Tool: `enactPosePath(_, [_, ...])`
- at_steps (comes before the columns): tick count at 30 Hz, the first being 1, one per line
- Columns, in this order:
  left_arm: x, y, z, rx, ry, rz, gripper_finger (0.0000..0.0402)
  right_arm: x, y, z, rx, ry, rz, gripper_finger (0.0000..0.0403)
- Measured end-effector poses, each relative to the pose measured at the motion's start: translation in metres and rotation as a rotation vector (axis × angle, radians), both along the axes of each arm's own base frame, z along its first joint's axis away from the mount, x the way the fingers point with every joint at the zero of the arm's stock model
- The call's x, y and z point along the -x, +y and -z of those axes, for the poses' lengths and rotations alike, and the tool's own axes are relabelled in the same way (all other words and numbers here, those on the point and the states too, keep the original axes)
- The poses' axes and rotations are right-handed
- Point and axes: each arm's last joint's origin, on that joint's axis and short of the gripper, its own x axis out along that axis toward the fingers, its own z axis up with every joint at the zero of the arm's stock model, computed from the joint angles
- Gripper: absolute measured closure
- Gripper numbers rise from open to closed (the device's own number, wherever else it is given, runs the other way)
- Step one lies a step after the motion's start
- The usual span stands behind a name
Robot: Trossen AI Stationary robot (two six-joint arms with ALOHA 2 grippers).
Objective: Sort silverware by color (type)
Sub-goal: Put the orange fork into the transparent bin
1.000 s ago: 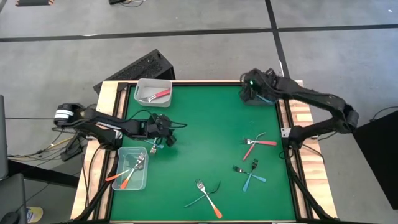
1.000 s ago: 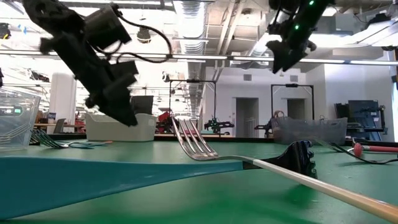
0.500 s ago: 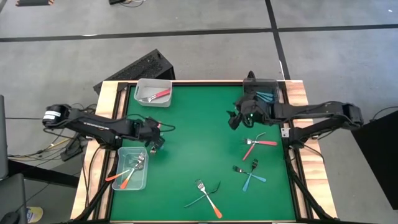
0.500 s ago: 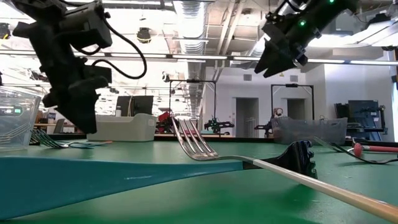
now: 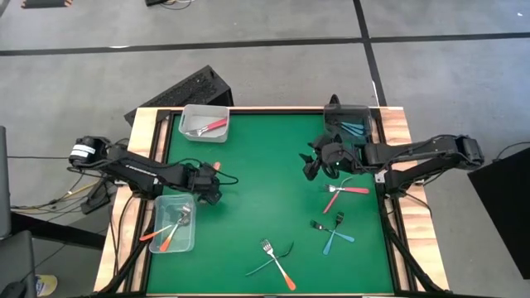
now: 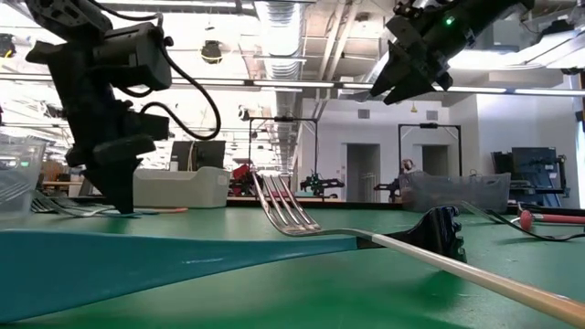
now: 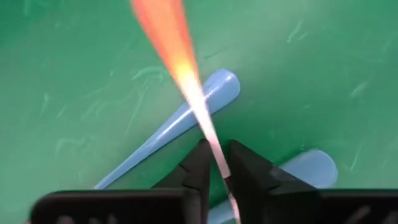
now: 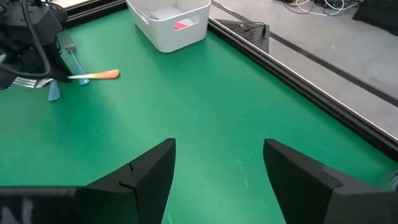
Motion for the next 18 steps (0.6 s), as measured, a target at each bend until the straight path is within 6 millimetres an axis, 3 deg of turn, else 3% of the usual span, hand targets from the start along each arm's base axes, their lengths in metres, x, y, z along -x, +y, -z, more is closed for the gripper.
enactPosePath(2, [0.000, 0.000, -0.002, -0.003, 0.001, 0.021, 0.0388, 0.000, 0.000, 0.000, -0.004, -0.002, 0.004, 0.0133])
enactPosePath(6, [-0.002, 0.000, -0.021, -0.019, -0.005, 0.082, 0.0395, 0.000, 0.000, 0.000, -0.006, -0.005, 0.009, 0.0133])
enactPosePath(13, [-0.006, -0.013, -0.095, -0.153, -0.096, 0.261, 0.0401, 0.000, 0.001, 0.000, -0.003, -0.002, 0.013, 0.0133])
enactPosePath(18, [0.008, -0.027, -0.136, -0.141, -0.190, 0.248, 0.0401, 0.001, 0.001, 0.001, 0.003, 0.003, 0.021, 0.0133])
